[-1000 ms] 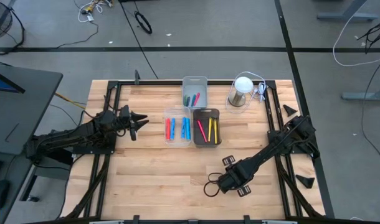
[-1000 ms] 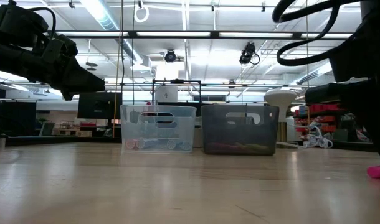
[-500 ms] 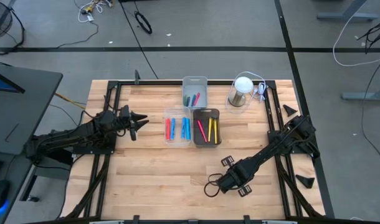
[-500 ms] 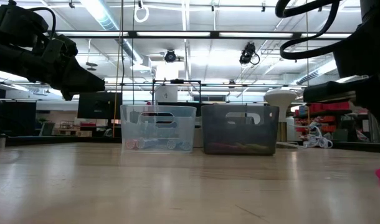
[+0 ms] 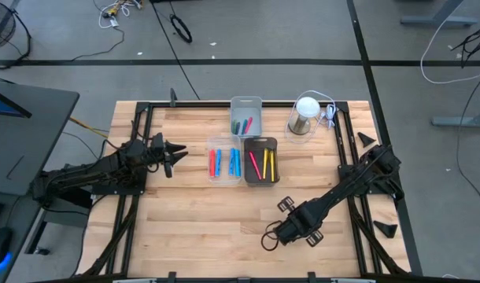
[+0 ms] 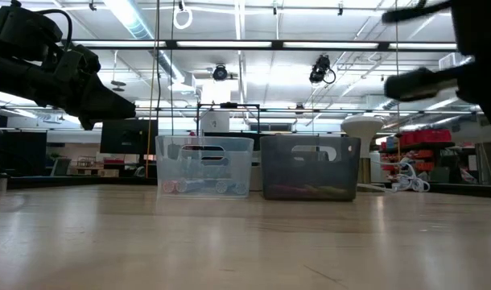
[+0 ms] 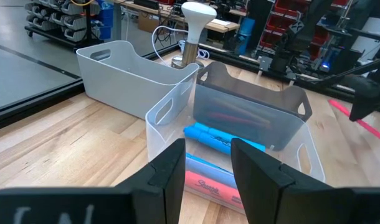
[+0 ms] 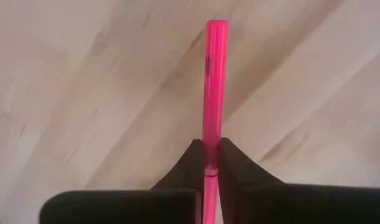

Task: Pick & Place Markers
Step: Put the pink marker pen into the black bin

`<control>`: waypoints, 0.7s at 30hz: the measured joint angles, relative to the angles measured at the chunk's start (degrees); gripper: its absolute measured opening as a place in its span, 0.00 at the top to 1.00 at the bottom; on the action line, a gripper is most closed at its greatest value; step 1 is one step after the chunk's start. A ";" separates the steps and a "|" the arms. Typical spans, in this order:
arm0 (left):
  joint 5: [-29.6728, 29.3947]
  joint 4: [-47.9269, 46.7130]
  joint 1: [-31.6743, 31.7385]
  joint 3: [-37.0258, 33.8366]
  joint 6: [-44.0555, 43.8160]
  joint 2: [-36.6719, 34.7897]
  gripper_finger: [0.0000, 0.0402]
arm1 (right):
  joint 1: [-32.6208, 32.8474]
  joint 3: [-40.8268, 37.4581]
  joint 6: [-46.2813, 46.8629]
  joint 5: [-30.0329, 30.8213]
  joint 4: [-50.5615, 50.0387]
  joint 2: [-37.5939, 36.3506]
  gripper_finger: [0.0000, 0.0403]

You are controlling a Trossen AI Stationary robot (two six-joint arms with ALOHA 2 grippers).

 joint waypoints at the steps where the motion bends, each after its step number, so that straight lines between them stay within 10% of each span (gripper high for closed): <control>1: 0.00 0.00 0.01 0.00 0.00 -0.01 0.66 | -0.14 0.80 -1.74 0.16 -0.95 0.00 0.97; 21: 0.00 -0.02 -0.01 0.00 -0.01 -0.01 0.66 | -11.53 16.95 -28.90 13.03 -14.67 -0.22 0.97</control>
